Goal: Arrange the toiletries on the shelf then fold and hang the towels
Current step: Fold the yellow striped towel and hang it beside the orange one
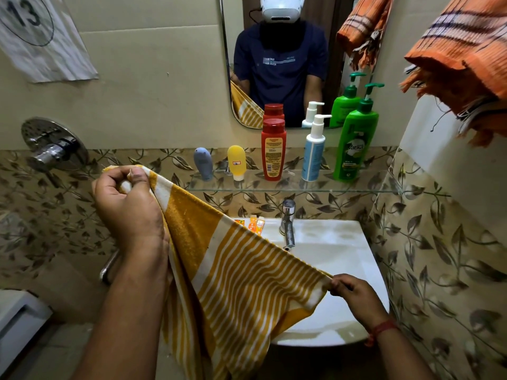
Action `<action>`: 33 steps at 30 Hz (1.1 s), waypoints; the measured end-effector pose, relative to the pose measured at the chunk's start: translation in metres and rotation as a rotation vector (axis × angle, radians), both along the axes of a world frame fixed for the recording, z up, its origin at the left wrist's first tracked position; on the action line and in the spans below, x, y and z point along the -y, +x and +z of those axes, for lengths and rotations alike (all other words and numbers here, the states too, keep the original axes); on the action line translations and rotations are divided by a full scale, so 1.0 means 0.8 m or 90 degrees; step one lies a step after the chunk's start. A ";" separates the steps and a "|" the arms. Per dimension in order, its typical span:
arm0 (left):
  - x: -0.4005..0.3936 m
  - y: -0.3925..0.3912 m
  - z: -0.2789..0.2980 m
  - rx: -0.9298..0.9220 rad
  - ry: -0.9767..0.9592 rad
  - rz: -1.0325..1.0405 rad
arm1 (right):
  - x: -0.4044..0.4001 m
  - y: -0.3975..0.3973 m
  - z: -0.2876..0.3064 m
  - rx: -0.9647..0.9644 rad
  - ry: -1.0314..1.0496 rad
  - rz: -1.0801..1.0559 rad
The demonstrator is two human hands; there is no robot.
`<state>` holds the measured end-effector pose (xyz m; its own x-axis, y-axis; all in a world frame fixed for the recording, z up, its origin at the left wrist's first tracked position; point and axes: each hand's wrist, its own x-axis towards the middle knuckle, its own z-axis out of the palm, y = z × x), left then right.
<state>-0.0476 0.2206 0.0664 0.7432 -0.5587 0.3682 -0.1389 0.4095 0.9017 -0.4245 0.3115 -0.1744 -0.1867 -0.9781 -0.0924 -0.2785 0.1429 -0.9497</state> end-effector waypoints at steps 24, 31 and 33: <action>-0.013 -0.002 0.005 -0.018 0.023 -0.004 | -0.002 -0.004 0.017 0.061 -0.095 -0.091; -0.030 -0.013 0.029 0.296 0.185 -0.248 | -0.025 -0.040 0.110 0.505 0.005 0.274; -0.034 -0.027 0.031 0.325 0.194 -0.340 | -0.017 -0.034 0.161 0.625 -0.085 0.438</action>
<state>-0.0694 0.2477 0.0913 0.1273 -0.9223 0.3650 -0.4198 0.2834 0.8622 -0.4520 0.3255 -0.0457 0.4704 -0.8579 0.2068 0.5911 0.1323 -0.7956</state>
